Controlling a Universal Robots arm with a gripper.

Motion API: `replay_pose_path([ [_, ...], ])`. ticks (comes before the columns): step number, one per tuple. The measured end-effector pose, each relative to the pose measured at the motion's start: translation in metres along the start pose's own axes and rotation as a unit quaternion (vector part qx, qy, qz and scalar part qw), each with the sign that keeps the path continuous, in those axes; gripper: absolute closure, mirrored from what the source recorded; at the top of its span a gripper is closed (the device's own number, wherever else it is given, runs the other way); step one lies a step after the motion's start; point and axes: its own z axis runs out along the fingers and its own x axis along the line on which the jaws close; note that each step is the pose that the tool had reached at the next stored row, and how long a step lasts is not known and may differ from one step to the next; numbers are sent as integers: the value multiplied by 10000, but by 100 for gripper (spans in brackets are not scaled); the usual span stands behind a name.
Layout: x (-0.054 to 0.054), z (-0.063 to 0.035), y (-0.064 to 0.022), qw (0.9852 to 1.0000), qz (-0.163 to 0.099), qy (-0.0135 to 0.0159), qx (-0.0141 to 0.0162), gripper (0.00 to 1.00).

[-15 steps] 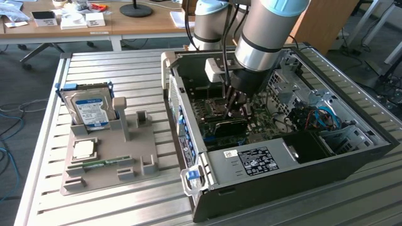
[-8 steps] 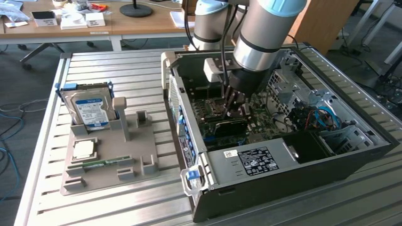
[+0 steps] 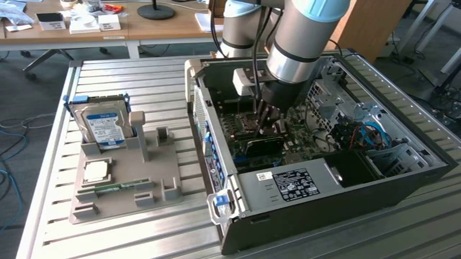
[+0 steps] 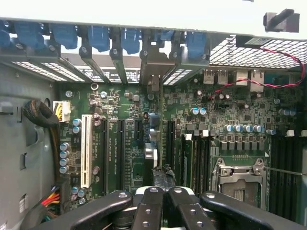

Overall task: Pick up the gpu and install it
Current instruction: 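Press down on the gpu until it lock into place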

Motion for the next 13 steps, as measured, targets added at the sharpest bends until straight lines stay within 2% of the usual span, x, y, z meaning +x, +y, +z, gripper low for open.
replay_pose_path([
  [13, 1, 37, -3, 10000, -1, 0, -1, 89],
])
